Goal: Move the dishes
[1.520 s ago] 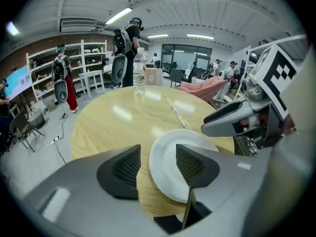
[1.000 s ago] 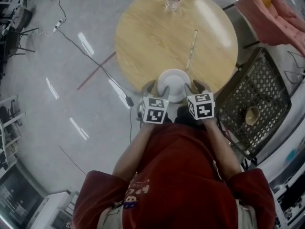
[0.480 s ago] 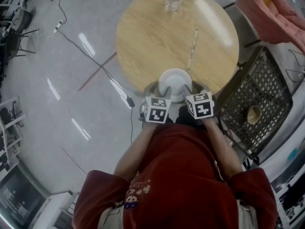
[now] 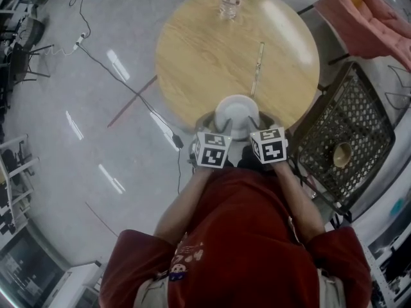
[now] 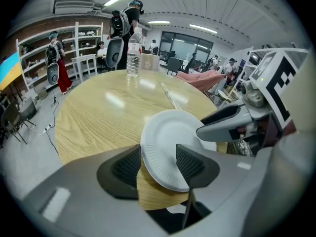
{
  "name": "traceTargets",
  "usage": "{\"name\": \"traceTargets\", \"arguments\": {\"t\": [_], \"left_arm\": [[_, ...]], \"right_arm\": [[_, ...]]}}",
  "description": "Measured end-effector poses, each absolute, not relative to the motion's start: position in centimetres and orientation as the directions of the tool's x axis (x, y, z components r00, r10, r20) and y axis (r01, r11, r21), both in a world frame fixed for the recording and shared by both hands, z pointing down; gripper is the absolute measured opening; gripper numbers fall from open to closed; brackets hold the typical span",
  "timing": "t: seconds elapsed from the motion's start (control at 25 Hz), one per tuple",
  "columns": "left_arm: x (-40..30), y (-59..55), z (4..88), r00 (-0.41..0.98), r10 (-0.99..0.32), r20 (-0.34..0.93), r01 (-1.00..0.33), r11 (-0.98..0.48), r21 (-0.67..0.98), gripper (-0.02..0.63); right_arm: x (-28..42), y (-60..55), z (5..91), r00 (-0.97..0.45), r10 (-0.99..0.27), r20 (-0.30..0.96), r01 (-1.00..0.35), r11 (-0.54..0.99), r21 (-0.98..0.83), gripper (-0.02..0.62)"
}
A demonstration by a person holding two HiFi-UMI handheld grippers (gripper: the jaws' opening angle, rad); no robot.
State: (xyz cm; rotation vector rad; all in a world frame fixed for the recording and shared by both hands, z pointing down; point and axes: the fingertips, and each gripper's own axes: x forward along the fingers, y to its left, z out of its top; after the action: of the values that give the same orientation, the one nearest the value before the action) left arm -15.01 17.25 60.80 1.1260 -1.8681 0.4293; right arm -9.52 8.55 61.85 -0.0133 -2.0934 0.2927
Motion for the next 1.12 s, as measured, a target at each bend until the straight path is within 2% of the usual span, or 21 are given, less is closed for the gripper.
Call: {"name": "traceTargets", "arguments": {"t": [0.52, 0.84, 1.12], "left_arm": [[-12.9, 11.8, 58.7, -0.156, -0.595, 0.788, -0.908, 0.4, 0.122, 0.238], [-10.1, 6.1, 57.2, -0.077, -0.643, 0.762, -0.96, 0.253, 0.117, 0.238], [-5.2, 0.6, 56.9, 0.038, -0.663, 0.748, -0.99, 0.077, 0.118, 0.238]], "right_arm": [[-6.7, 4.0, 60.3, -0.567, 0.025, 0.823, -0.247, 0.949, -0.199, 0.143], [-2.7, -0.7, 58.9, -0.576, -0.096, 0.812, -0.404, 0.897, -0.181, 0.143], [3.2, -4.9, 58.8, -0.557, -0.206, 0.805, -0.586, 0.784, -0.205, 0.144]]}}
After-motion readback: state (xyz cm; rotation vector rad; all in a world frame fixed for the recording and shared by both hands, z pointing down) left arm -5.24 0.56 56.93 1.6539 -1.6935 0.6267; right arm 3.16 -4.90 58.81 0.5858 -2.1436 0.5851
